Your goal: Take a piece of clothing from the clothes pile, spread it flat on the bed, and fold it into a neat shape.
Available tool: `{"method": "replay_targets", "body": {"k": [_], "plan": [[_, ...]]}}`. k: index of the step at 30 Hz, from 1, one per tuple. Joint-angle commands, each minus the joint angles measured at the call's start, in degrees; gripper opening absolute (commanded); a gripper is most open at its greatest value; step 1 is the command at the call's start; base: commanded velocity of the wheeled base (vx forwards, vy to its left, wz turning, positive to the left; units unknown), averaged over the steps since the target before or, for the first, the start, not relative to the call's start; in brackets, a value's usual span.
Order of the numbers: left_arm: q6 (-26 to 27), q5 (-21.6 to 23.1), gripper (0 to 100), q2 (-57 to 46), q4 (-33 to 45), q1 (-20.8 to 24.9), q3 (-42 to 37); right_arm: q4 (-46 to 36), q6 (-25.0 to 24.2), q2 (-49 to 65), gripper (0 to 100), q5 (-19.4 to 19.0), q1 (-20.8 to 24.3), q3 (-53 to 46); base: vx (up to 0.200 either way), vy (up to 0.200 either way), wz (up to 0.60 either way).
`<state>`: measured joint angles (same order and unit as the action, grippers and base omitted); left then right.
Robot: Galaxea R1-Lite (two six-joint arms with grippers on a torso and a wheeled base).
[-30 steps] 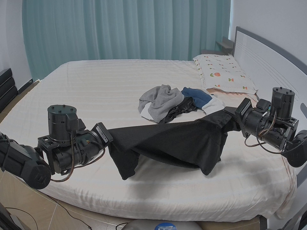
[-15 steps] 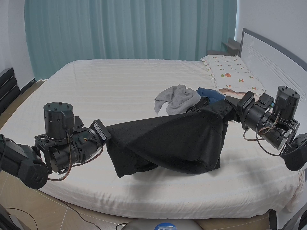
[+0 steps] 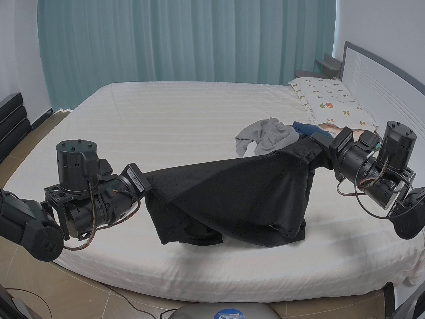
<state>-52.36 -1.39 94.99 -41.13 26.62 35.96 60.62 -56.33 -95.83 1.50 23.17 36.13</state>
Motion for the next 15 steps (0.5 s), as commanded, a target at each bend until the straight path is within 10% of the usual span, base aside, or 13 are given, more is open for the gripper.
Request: {"method": "replay_targets", "body": {"k": [1, 15], "plan": [[-0.02, -0.02, 0, -0.16, 0.0, 0.01, -0.01, 0.02, -0.09, 0.03, 0, -0.01, 0.03, -0.01, 0.0, 0.2, 0.0], [0.06, -0.02, 0, -0.33, 0.0, 0.01, -0.01, 0.02, 0.08, 0.12, 0, 0.7, 0.03, -0.01, 0.0, 0.2, 0.0]]}}
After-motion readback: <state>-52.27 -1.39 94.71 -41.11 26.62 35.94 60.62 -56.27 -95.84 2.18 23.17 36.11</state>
